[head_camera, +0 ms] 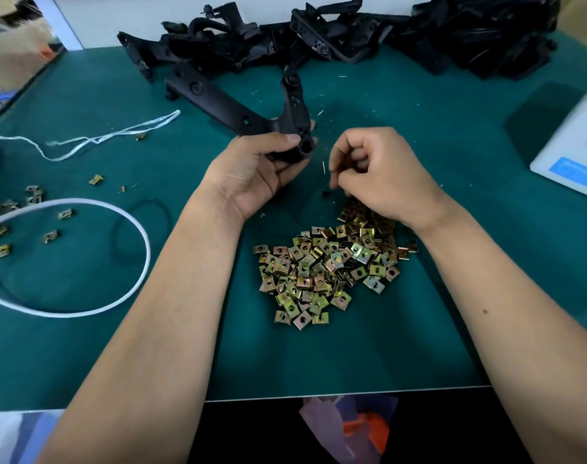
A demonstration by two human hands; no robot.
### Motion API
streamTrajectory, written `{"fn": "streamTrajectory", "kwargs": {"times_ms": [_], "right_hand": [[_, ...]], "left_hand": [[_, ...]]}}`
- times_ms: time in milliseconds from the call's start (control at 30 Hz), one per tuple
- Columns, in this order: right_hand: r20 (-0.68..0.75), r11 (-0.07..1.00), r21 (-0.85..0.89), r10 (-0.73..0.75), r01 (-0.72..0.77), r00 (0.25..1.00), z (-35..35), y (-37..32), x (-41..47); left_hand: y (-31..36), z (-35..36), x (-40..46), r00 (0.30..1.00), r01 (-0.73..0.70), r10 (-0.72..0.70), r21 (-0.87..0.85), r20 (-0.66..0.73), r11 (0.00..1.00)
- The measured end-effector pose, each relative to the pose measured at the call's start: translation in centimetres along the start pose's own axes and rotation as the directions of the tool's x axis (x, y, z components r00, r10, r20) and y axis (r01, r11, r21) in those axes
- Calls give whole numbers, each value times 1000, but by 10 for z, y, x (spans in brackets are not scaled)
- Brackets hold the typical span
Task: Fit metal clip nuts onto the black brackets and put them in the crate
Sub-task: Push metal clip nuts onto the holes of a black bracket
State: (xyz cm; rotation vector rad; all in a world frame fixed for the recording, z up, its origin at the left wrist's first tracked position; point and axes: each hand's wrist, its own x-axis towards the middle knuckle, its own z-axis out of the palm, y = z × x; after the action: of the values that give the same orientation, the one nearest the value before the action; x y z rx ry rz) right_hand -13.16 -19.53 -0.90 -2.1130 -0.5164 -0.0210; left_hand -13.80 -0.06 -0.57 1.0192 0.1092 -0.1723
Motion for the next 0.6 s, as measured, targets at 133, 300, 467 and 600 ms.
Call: {"fn": "streamTrajectory", "kwargs": {"times_ms": [133,300,467,600], "right_hand": [[22,999,47,-15,14,1000,-1,-2,-1],[63,999,36,26,-28,998,0,-2,0],[-11,998,34,-47,47,999,-1,-4,-2],[-16,999,27,-17,17,1000,0,0,1]], "left_hand": [[1,0,-1,1000,10,-10,13,-8,1000],[0,-2,0,1000,7,-7,16,11,1000],[0,-3,1,1000,4,-4,20,12,1000],[1,-2,0,1000,2,-2,35,6,999]]}}
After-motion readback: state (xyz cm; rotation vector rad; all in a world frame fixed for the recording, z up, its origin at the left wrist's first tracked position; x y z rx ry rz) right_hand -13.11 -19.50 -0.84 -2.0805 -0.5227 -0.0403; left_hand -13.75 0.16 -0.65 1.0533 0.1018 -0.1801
